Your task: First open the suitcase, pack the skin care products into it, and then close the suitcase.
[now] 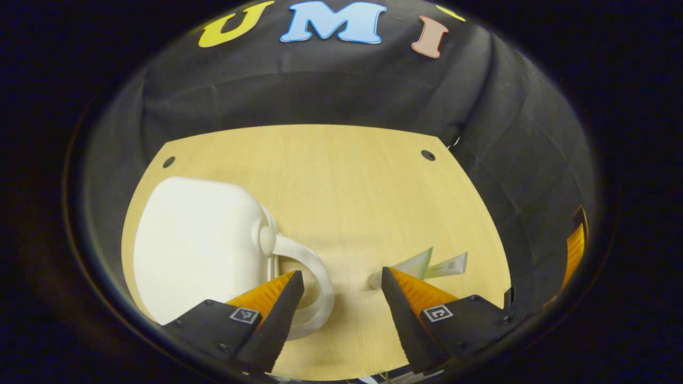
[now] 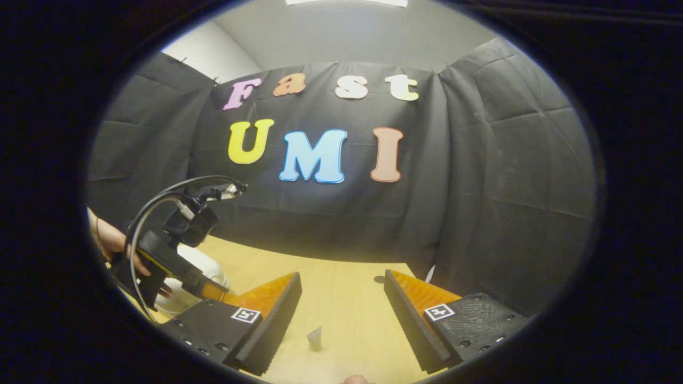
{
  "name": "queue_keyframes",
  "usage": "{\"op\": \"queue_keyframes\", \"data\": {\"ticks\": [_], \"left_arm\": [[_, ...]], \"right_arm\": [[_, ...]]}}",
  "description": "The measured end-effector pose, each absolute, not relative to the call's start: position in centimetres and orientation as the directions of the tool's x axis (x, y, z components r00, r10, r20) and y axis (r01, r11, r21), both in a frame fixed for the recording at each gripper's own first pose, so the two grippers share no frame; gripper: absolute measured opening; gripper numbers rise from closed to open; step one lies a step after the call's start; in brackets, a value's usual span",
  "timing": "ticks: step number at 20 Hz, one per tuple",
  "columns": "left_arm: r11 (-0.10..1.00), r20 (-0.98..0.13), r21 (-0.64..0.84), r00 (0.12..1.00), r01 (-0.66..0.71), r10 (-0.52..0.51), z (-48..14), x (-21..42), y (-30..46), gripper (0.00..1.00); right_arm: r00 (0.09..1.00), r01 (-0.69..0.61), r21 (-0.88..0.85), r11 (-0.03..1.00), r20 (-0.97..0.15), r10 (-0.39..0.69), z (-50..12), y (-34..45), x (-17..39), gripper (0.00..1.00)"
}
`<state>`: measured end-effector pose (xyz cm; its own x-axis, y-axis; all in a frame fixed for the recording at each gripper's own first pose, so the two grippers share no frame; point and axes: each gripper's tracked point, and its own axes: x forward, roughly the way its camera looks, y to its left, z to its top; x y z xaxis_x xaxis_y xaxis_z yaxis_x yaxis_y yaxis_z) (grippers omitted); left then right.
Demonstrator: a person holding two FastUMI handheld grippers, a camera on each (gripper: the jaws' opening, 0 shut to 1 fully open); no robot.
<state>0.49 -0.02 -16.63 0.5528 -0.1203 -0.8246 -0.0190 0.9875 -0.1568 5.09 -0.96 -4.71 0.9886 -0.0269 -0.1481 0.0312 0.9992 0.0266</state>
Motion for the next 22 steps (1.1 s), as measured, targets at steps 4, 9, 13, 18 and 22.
{"op": "queue_keyframes", "data": {"ticks": [4, 9, 13, 18, 22], "left_arm": [[0.974, -0.881, -0.204, 0.452, -0.100, -0.138, -19.7, 0.3, 0.0, 0.95], [0.969, -0.921, -0.204, 0.363, -0.141, -0.141, -22.6, 0.2, 0.5, 0.64], [0.971, -0.927, -0.198, 0.348, -0.134, -0.141, -22.6, 0.3, 1.2, 0.24], [0.976, -0.915, -0.208, 0.366, -0.061, -0.172, -20.1, 0.3, 1.0, 0.18], [0.967, -0.901, -0.241, 0.391, -0.085, -0.190, -13.7, -0.3, 2.1, 0.19]], "right_arm": [[0.986, 0.029, 0.033, 0.999, -0.163, -0.023, -5.0, -1.2, 5.5, 0.95], [0.983, 0.029, 0.035, 0.999, -0.183, -0.022, -5.5, -1.4, 5.7, 0.95], [0.979, 0.017, 0.040, 0.999, -0.203, -0.009, -6.1, -1.2, 5.8, 0.95], [0.977, -0.029, 0.036, 0.999, -0.210, 0.036, -6.6, -0.5, 5.7, 0.95], [0.978, -0.083, 0.044, 0.996, -0.186, 0.090, -5.9, 0.8, 5.8, 0.95]]}}
